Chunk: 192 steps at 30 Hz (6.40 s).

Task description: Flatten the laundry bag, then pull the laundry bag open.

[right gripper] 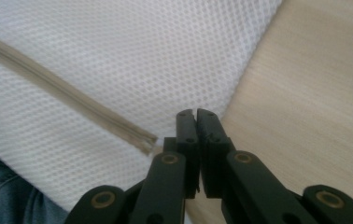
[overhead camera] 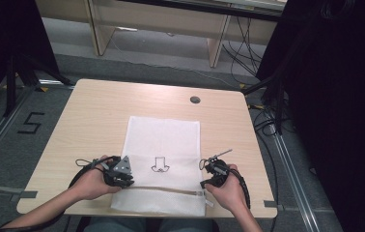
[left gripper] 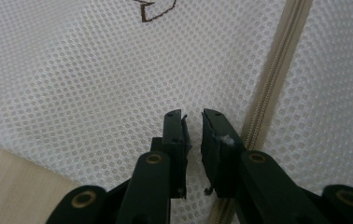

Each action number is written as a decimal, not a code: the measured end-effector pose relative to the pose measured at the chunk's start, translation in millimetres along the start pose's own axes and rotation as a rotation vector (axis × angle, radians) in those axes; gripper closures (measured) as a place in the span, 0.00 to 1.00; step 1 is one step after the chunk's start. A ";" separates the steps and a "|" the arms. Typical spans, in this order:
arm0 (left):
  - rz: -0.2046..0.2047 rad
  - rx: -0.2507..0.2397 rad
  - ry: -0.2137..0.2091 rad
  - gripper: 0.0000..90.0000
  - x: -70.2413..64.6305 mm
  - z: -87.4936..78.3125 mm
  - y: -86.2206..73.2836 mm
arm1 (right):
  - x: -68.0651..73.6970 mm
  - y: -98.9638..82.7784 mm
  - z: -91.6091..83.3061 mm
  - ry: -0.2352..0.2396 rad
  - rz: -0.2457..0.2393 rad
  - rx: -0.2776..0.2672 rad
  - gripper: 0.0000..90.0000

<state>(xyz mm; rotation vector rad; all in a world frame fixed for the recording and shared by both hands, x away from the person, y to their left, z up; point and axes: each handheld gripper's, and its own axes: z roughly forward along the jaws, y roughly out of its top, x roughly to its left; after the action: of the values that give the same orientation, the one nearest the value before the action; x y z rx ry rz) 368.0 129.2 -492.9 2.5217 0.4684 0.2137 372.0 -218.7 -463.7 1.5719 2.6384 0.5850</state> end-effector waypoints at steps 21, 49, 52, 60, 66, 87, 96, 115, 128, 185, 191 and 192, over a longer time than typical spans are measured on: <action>0.037 0.009 0.037 0.85 -5.1 -1.3 -5.7 | 6.8 6.6 21.8 -0.006 -0.075 -0.022 0.93; -0.150 -0.230 0.061 0.47 10.0 -5.0 -2.4 | -14.2 -10.1 -3.7 -0.042 -0.033 -0.255 0.78; -0.142 -0.250 0.070 0.49 9.8 -5.8 -2.2 | -15.8 -10.4 -3.6 -0.038 -0.039 -0.246 0.83; -0.151 -0.276 0.056 0.52 7.9 -5.6 -2.2 | -14.9 -10.5 -5.4 -0.045 -0.059 -0.207 0.88; -0.159 -0.293 0.049 0.57 3.5 -7.1 -0.4 | -8.6 -10.8 -11.6 -0.042 -0.027 -0.172 1.00; -0.026 -0.245 -0.056 0.69 -19.2 0.1 10.0 | 3.8 -13.1 -6.8 0.069 0.059 -0.041 0.88; -0.037 -0.225 -0.074 0.69 -20.4 7.2 10.0 | 2.3 -12.4 -0.8 0.101 0.061 -0.029 0.87; -0.002 -0.167 -0.083 0.69 -23.2 16.8 9.0 | 13.9 -9.6 4.6 0.142 0.038 0.010 0.93; -0.003 -0.166 -0.097 0.68 -22.7 17.5 9.3 | 33.1 -2.9 15.1 0.133 0.012 0.009 0.81; 0.098 -0.262 -0.229 0.79 -55.6 62.9 110.1 | 17.8 -9.1 14.4 0.042 0.052 0.118 1.00; 0.117 -0.245 -0.236 0.81 -57.5 70.2 118.8 | 15.5 -10.0 14.2 0.042 0.034 0.124 1.00; 0.093 -0.252 -0.244 0.81 -59.4 71.8 119.1 | 15.4 -10.0 14.1 0.042 0.033 0.125 1.00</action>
<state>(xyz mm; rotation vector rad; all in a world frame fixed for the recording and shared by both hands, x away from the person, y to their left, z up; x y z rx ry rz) 364.5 -22.0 -489.6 2.2848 0.2127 -0.0027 358.7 -205.5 -477.3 1.6560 2.7347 0.4674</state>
